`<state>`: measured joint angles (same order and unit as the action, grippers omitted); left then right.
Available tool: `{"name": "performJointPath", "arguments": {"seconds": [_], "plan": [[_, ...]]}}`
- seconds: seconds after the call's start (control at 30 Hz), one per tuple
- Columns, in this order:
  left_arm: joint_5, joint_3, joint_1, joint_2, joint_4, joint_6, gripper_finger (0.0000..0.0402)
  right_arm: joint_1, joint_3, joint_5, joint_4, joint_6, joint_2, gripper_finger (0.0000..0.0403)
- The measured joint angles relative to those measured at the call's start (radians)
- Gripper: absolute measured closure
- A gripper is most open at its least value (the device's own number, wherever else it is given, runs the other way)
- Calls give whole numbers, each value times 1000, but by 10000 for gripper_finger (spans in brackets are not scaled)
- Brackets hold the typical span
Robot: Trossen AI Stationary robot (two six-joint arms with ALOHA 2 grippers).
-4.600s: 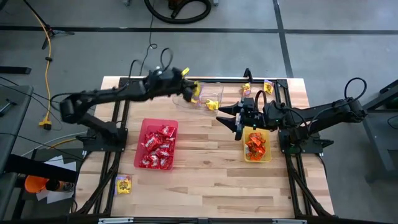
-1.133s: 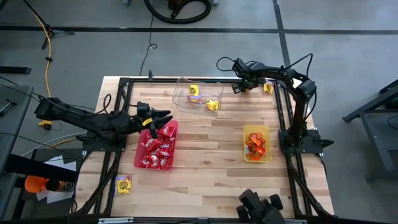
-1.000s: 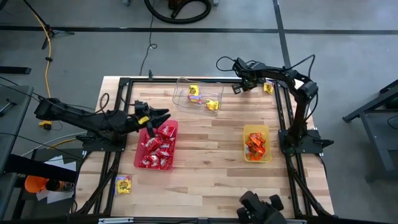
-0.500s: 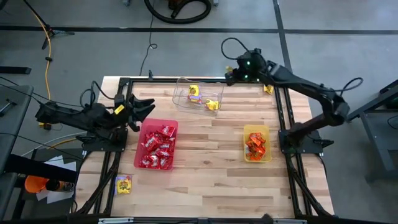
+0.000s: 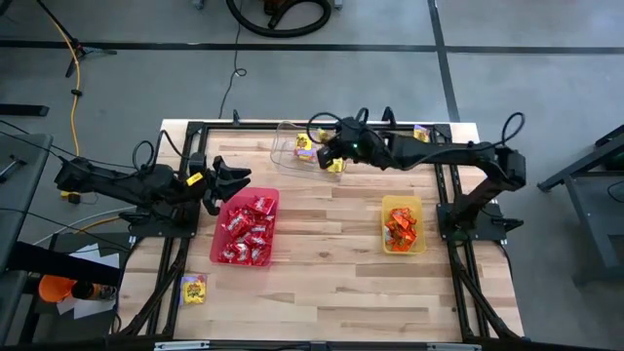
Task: Sort candy
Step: Put the yellow candy into the transparent bin
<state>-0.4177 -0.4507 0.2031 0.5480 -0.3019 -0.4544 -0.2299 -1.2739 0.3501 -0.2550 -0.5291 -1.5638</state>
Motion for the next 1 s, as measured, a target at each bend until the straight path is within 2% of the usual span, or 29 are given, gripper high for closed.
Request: {"name": "performJointPath", "arguments": {"seconds": [0.1,0.23,0.5,0.63,0.8,1.0], "plan": [[0,0,0,5,2,-15,243,-39,0,7,12,-37,-28,377],[-10,0,0,10,-2,-16,243,-98,0,-80,-19,-87,-48,344],[-90,0,0,24,-6,-18,243,-116,0,-131,-18,-17,-46,210],[-115,0,0,42,-7,-50,243,-120,0,-236,-19,83,-5,160],[-117,0,0,81,-12,-91,243,-97,0,-401,-30,146,108,145],[-96,0,0,155,-84,-94,243,39,0,-475,-65,164,235,145]]}}
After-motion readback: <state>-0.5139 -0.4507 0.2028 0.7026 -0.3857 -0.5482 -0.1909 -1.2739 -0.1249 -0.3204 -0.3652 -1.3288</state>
